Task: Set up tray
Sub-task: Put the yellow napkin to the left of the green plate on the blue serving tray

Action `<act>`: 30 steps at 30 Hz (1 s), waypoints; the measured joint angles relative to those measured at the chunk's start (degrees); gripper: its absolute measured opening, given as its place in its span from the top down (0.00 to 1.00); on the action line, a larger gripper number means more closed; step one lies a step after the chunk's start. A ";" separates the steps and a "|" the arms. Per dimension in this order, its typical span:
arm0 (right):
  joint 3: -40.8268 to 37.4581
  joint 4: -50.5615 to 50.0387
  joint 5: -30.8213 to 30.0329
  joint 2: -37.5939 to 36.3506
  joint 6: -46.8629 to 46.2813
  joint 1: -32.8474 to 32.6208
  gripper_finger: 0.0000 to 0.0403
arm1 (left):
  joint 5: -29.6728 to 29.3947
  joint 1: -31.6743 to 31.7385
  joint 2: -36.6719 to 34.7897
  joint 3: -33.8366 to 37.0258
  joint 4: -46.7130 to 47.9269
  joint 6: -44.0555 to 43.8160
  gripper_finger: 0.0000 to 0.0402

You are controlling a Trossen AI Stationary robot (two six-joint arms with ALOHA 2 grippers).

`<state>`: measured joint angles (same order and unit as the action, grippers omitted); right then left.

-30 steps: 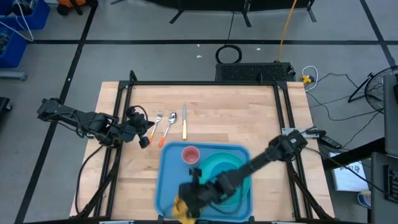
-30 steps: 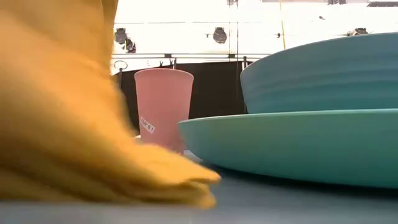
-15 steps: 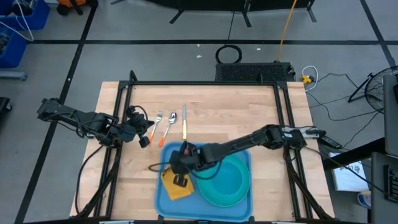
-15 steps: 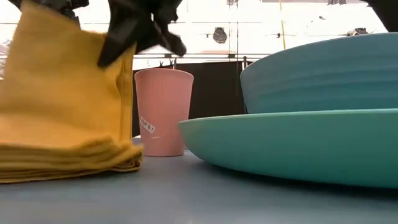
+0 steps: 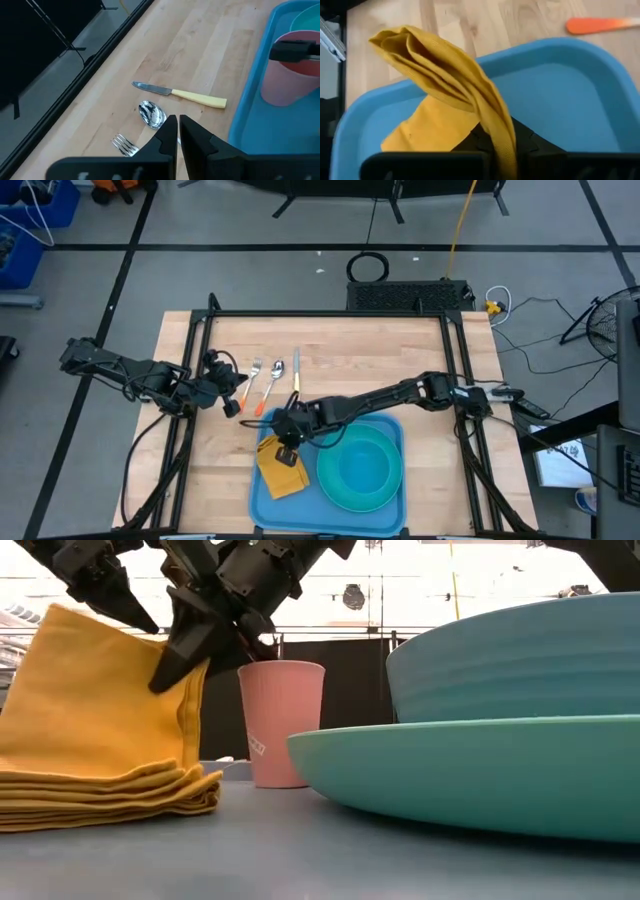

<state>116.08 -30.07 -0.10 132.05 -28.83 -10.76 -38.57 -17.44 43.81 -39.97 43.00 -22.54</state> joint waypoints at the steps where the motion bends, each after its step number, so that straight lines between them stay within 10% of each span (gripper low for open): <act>1: -0.01 0.50 -0.02 0.00 0.58 0.00 0.93 | 0.00 0.00 0.00 0.00 0.00 0.08 0.94; 16: -0.18 0.32 -7.95 -2.32 7.73 -0.11 0.56 | 0.73 0.00 0.01 0.00 0.00 -0.10 0.94; 30: -0.05 -5.42 -28.76 -9.72 35.72 -10.08 0.52 | 6.75 -0.35 0.15 -0.02 0.05 -0.53 0.94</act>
<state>116.03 -35.49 -28.87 122.32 6.88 -20.85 -31.82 -17.79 43.96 -39.99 43.05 -23.07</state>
